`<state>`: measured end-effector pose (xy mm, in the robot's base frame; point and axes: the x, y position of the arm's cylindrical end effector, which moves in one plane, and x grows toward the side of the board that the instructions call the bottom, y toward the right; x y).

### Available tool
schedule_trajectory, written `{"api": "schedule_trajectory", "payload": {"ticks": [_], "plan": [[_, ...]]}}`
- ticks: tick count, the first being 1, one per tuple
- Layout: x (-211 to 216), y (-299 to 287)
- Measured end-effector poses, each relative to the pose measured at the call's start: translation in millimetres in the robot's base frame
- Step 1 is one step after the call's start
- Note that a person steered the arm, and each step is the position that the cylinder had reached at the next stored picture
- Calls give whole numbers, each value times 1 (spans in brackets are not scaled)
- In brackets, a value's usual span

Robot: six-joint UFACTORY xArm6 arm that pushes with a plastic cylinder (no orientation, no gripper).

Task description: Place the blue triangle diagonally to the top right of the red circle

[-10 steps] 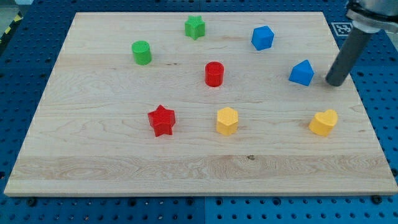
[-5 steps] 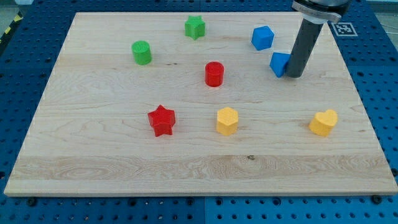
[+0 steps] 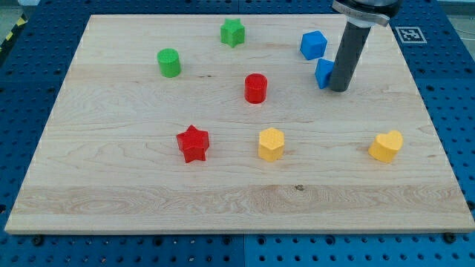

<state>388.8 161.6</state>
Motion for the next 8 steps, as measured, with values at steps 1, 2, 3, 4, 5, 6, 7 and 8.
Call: {"api": "schedule_trajectory", "payload": {"ticks": [1, 2, 3, 4, 5, 6, 7, 8], "plan": [[0, -5], [1, -5], [46, -5], [52, -9], [49, -14], [49, -14], [49, -14], [48, -14]]}}
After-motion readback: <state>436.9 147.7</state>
